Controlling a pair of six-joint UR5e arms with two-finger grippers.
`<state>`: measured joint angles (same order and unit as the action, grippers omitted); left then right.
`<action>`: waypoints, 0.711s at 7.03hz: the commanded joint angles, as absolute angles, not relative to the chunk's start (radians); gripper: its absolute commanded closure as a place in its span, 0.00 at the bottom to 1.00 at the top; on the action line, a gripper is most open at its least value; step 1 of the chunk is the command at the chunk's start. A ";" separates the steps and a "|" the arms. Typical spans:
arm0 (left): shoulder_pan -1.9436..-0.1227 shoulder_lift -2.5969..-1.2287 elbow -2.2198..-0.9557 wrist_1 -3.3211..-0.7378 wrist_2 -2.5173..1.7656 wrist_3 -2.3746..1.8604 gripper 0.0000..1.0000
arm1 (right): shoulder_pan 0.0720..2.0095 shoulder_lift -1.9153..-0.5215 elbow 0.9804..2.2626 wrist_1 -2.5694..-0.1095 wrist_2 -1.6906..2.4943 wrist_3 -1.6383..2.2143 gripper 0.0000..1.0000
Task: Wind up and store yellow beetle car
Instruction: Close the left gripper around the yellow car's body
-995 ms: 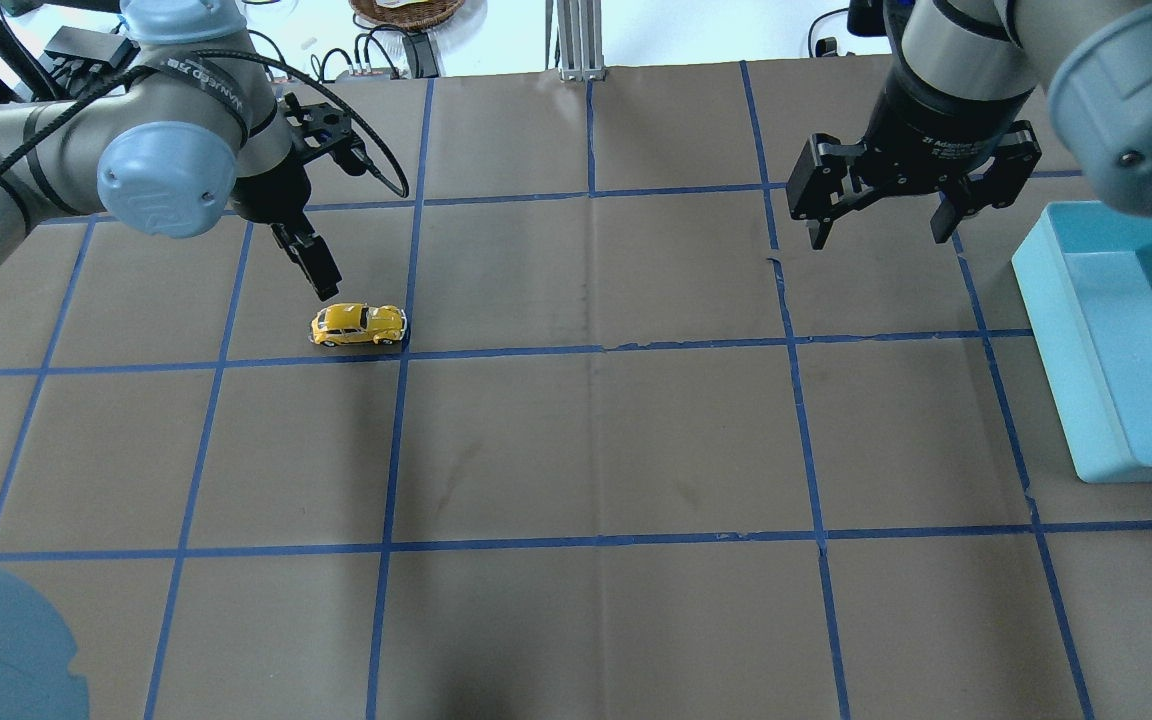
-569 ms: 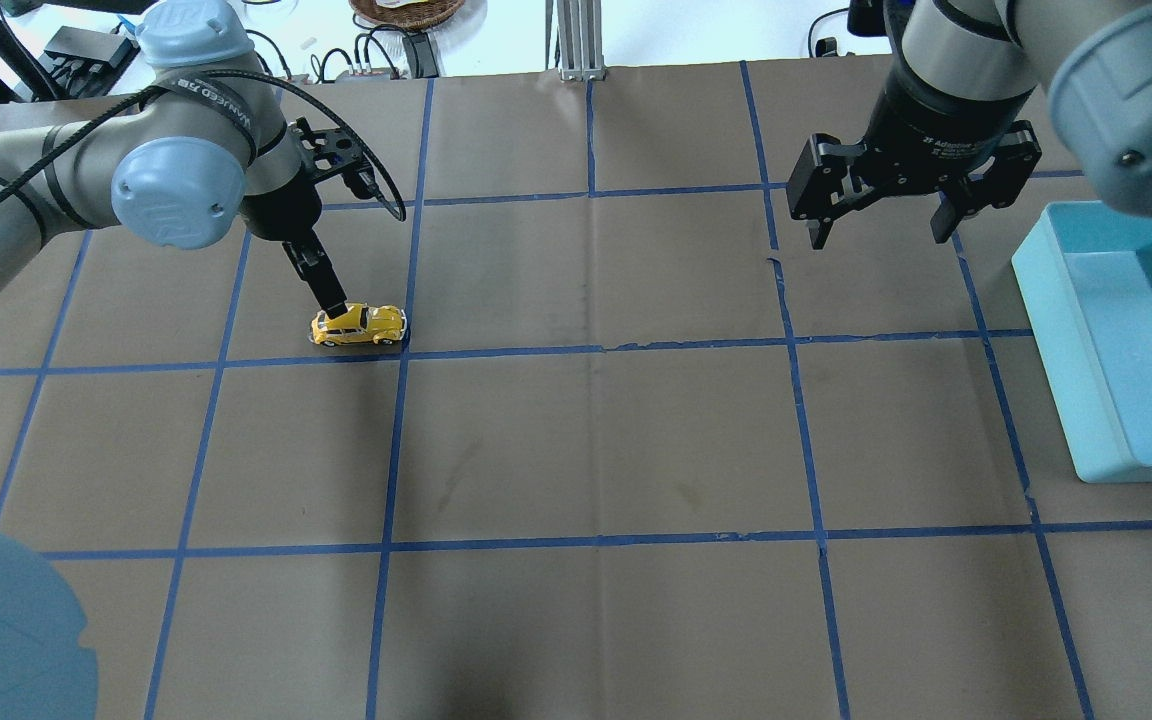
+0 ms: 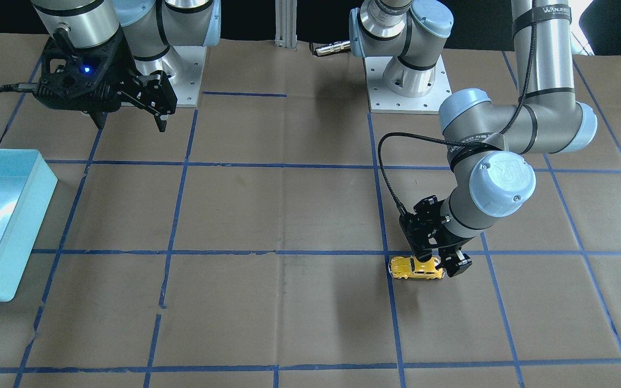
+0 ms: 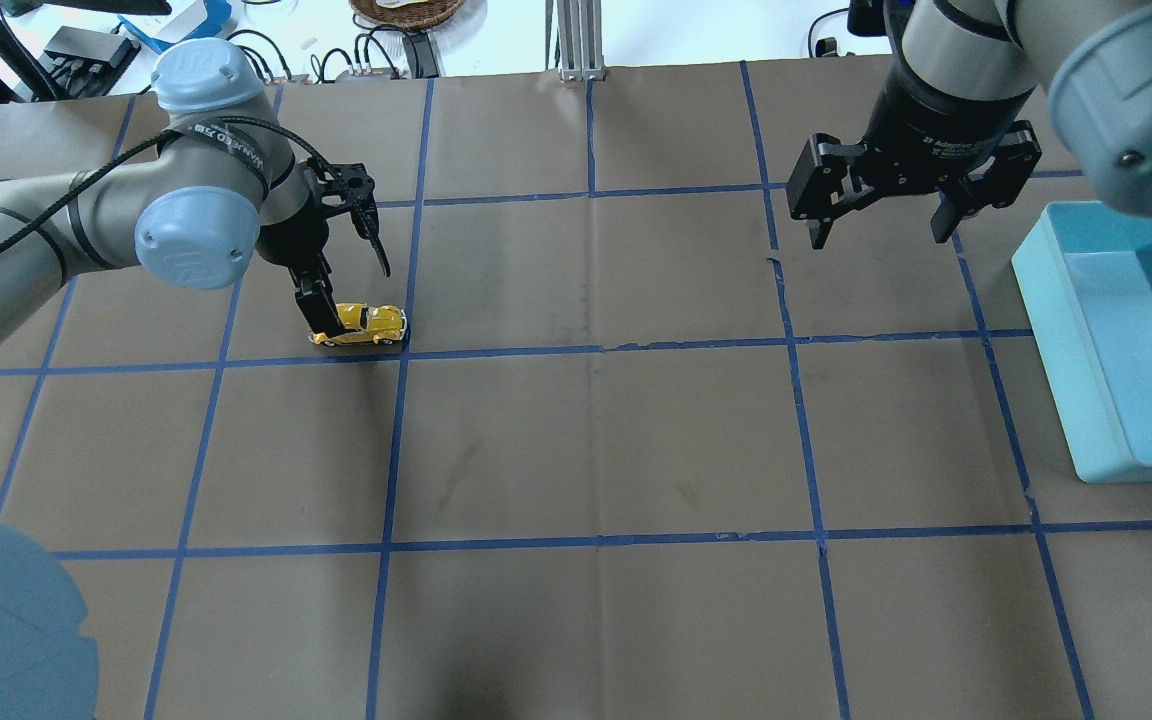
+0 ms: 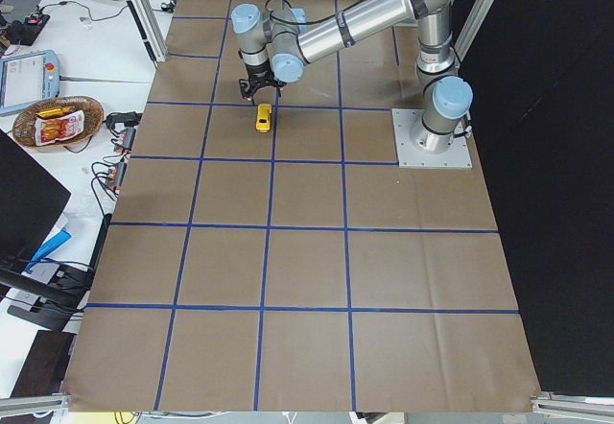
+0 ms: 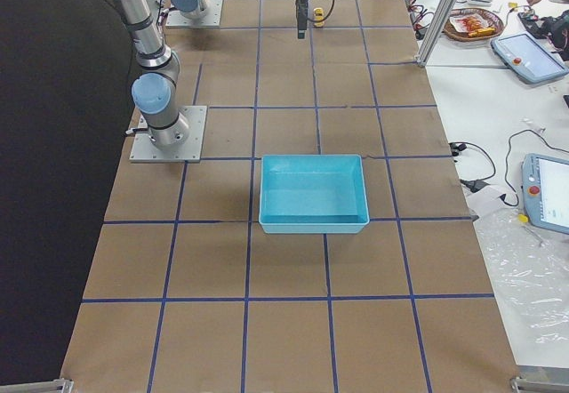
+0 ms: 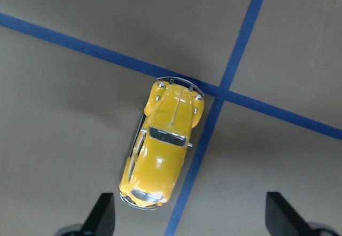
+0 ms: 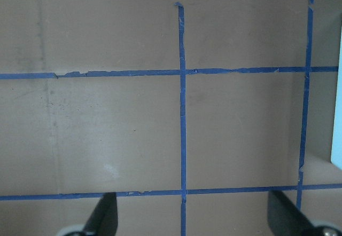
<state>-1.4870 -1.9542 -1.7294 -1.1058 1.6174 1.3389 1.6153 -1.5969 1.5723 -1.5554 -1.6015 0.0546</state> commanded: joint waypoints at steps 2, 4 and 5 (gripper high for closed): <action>-1.489 -2.033 -1.767 -0.900 1.618 1.476 0.01 | 1.615 -1.597 1.572 -1.554 -1.601 0.054 0.01; -1.500 -2.037 -1.793 -0.904 1.678 1.562 0.01 | 1.614 -1.597 1.572 -1.554 -1.601 0.052 0.01; -1.500 -2.042 -1.798 -0.905 1.684 1.572 0.01 | 1.615 -1.595 1.572 -1.557 -1.601 0.054 0.01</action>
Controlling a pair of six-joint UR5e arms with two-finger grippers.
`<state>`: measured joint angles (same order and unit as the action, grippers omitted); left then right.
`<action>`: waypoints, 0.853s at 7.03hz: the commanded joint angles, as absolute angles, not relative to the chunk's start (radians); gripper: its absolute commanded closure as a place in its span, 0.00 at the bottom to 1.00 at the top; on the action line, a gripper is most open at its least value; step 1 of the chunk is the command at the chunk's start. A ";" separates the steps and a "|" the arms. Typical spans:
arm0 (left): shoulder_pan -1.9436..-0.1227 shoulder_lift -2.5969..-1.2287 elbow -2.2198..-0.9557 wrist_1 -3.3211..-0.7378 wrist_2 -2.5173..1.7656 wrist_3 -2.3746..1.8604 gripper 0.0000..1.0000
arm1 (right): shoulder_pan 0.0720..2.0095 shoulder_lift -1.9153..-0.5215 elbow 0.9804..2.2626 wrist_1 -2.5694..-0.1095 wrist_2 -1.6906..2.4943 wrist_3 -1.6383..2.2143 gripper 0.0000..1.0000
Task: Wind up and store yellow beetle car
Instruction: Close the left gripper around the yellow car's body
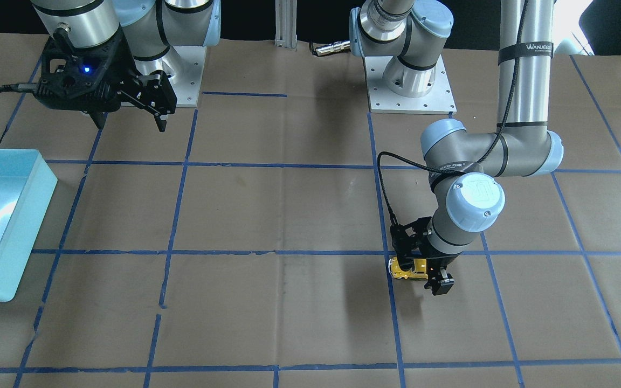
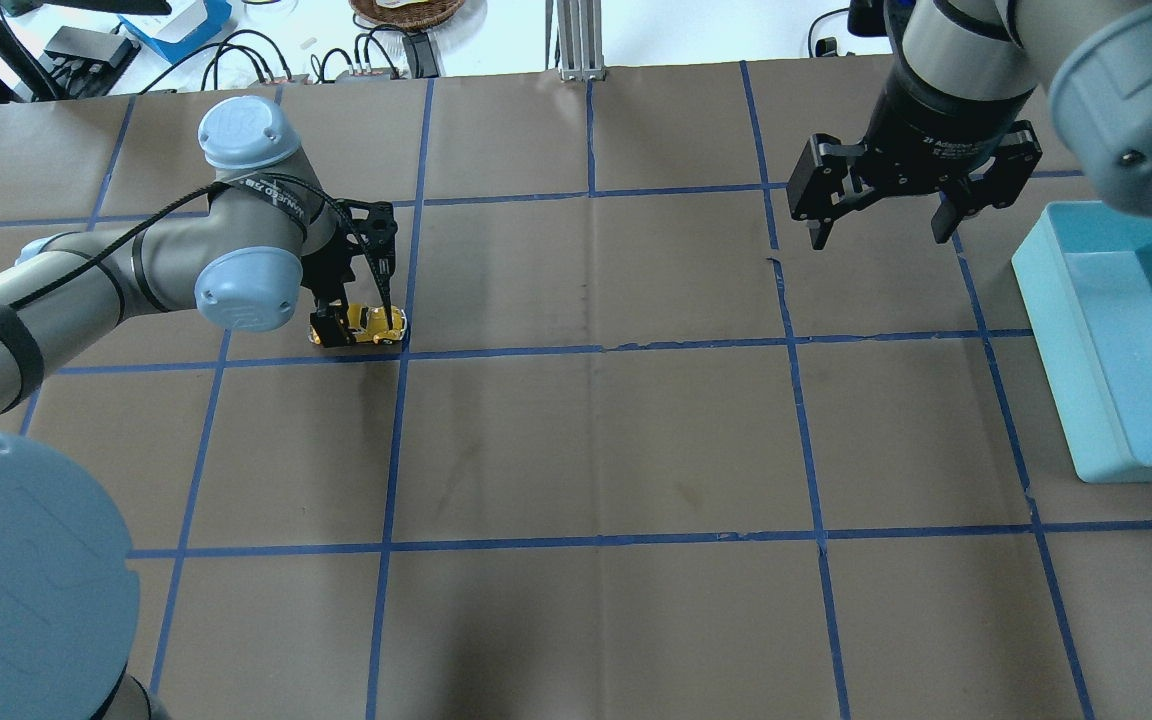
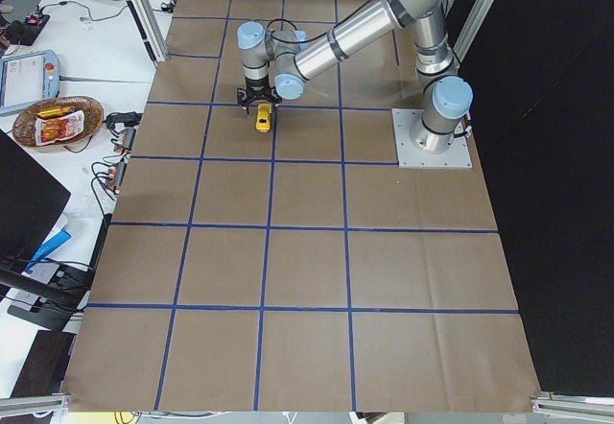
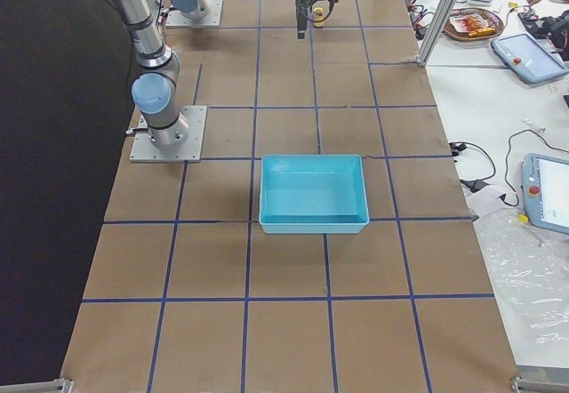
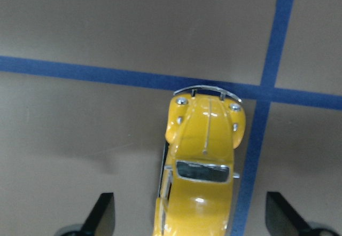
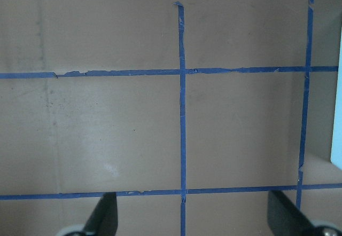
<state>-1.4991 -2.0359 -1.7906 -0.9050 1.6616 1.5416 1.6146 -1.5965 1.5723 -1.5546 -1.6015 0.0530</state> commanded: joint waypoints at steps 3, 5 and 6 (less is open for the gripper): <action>-1.499 -2.048 -1.812 -0.896 1.680 1.589 0.26 | 1.614 -1.595 1.574 -1.554 -1.601 0.054 0.01; -1.500 -2.039 -1.810 -0.896 1.683 1.589 0.79 | 1.614 -1.595 1.572 -1.555 -1.601 0.054 0.01; -1.502 -2.031 -1.809 -0.896 1.683 1.594 0.96 | 1.614 -1.595 1.572 -1.555 -1.601 0.054 0.01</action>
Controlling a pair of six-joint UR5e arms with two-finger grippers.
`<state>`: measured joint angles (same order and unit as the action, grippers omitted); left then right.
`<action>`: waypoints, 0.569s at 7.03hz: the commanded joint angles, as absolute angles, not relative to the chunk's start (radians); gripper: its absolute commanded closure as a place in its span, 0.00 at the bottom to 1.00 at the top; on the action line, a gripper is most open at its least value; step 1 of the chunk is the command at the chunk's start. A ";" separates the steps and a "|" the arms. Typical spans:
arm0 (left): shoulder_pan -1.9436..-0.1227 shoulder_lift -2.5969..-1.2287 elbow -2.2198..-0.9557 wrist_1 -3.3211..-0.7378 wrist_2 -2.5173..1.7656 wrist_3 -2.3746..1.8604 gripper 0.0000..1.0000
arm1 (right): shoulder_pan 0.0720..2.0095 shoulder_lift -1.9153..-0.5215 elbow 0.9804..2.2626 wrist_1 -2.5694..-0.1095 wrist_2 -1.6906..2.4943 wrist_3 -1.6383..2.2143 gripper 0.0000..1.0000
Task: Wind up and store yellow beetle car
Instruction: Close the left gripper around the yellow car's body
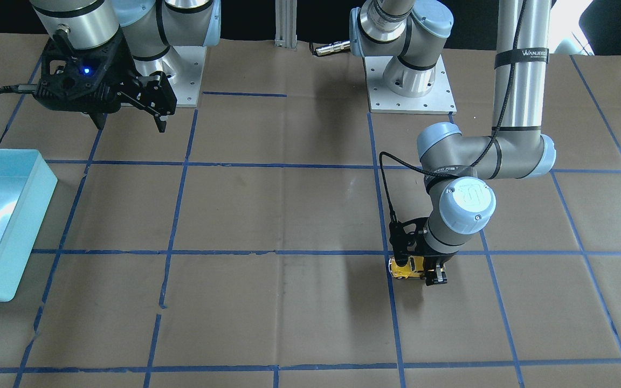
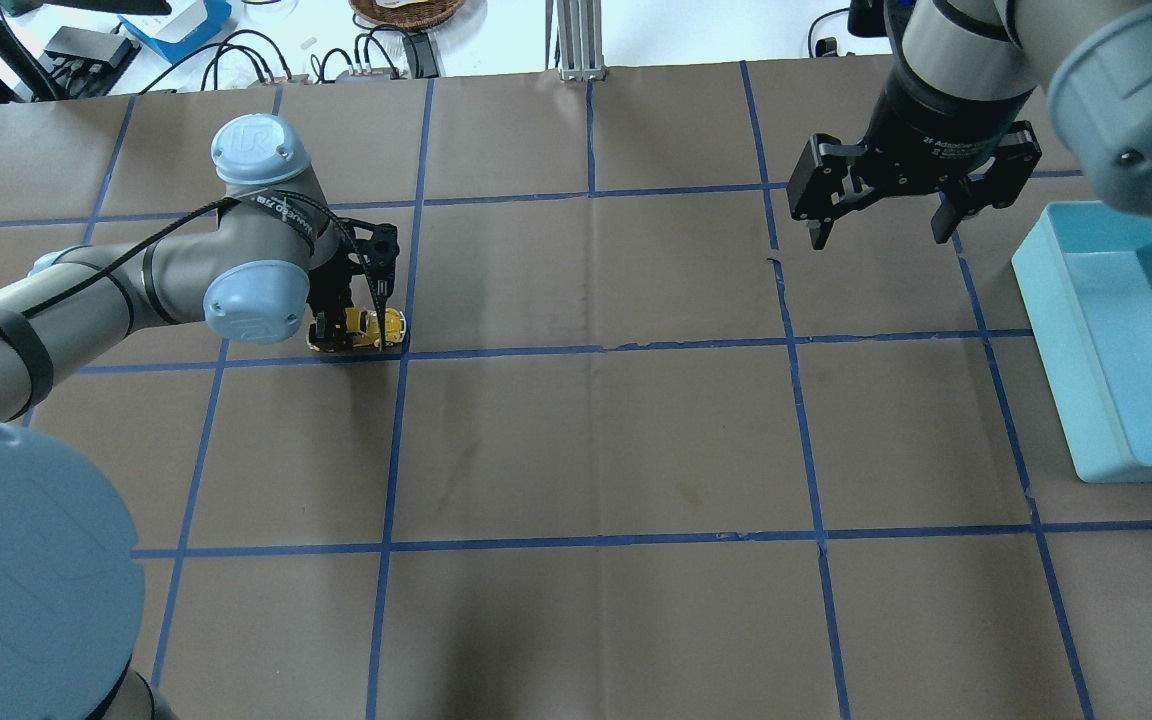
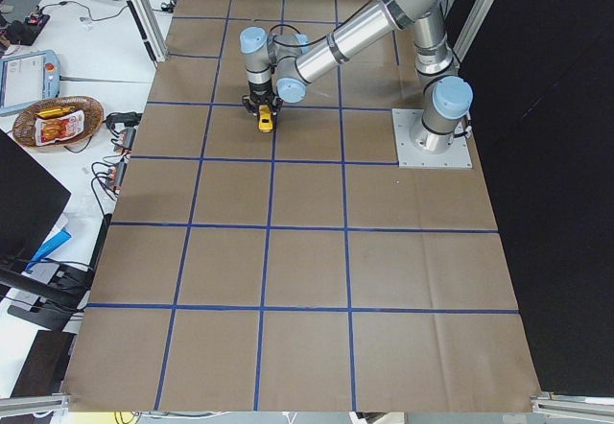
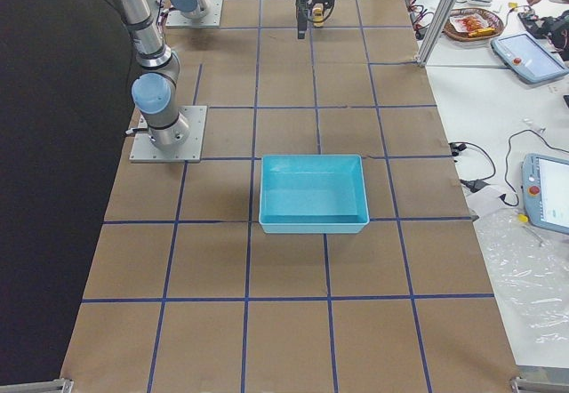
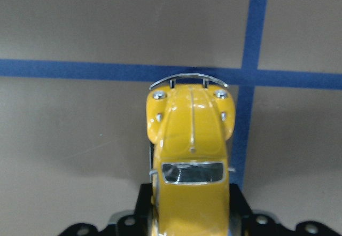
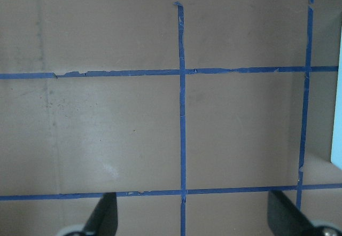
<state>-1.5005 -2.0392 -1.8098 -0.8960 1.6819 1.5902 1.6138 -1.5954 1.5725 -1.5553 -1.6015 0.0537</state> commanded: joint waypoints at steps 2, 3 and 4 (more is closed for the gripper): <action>-1.505 -2.025 -1.804 -0.896 1.677 1.597 1.00 | 1.612 -1.595 1.574 -1.554 -1.600 0.054 0.01; -1.505 -2.028 -1.802 -0.896 1.675 1.597 1.00 | 1.612 -1.594 1.574 -1.554 -1.600 0.054 0.01; -1.505 -2.036 -1.807 -0.896 1.675 1.595 1.00 | 1.611 -1.595 1.574 -1.554 -1.600 0.054 0.01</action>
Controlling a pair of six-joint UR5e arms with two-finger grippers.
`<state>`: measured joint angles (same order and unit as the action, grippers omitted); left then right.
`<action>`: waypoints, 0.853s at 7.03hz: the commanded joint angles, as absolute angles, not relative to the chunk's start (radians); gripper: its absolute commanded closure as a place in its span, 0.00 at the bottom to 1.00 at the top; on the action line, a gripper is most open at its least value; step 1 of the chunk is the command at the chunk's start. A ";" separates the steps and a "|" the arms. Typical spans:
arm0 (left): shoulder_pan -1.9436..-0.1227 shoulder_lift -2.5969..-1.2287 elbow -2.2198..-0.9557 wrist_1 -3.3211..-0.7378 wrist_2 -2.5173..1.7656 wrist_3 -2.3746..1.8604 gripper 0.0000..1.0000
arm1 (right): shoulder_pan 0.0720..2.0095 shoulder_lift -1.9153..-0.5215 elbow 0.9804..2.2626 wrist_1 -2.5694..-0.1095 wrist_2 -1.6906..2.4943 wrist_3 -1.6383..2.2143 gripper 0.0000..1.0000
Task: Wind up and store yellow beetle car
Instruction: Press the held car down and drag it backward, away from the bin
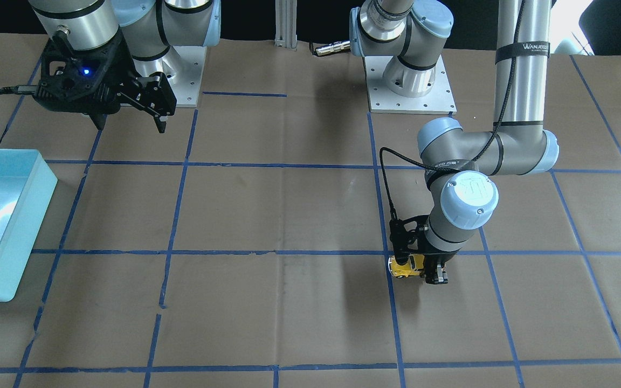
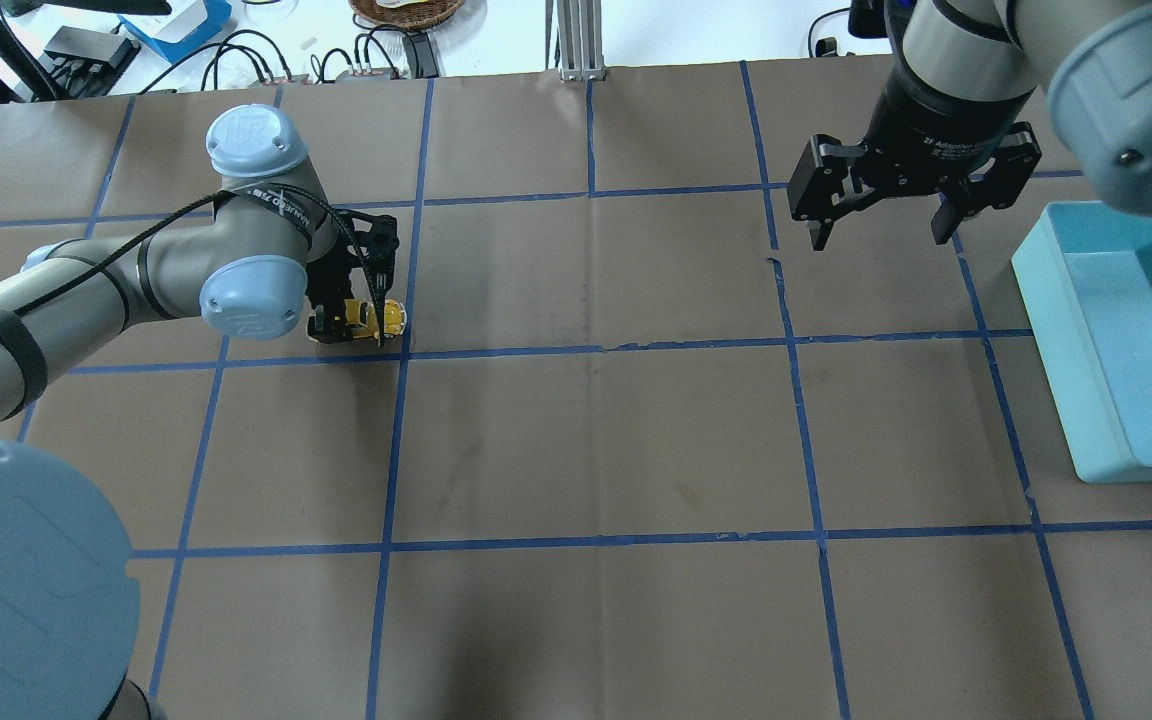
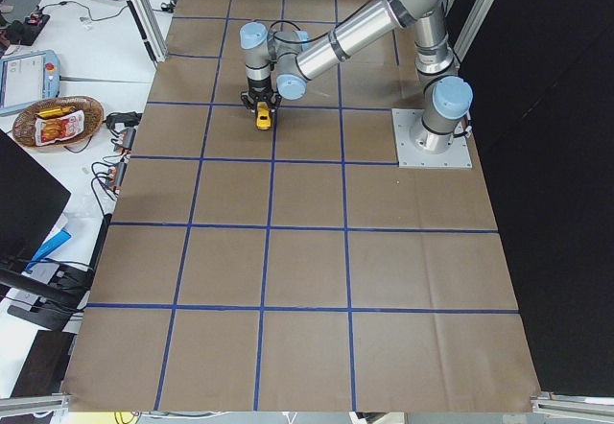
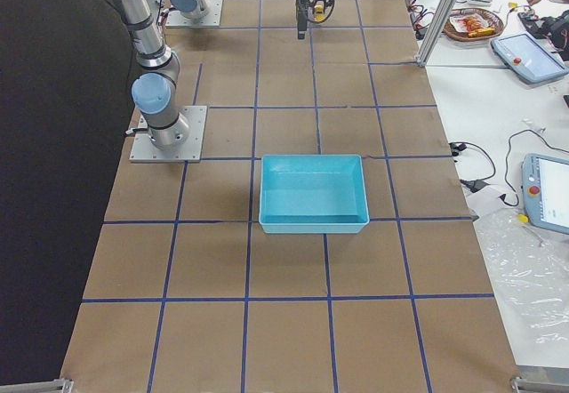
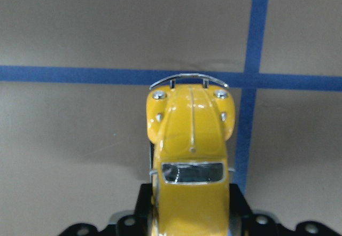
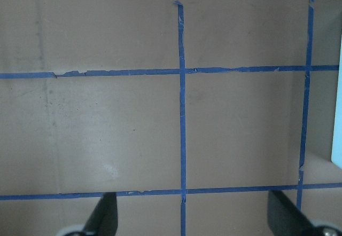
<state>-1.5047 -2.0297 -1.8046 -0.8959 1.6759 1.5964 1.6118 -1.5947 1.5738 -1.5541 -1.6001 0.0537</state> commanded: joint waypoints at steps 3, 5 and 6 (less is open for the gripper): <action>-1.505 -2.051 -1.804 -0.890 1.674 1.597 1.00 | 1.612 -1.595 1.574 -1.552 -1.601 0.054 0.01; -1.496 -2.043 -1.805 -0.890 1.674 1.617 1.00 | 1.611 -1.594 1.572 -1.554 -1.601 0.054 0.01; -1.493 -2.043 -1.809 -0.890 1.674 1.618 1.00 | 1.614 -1.595 1.572 -1.552 -1.601 0.054 0.01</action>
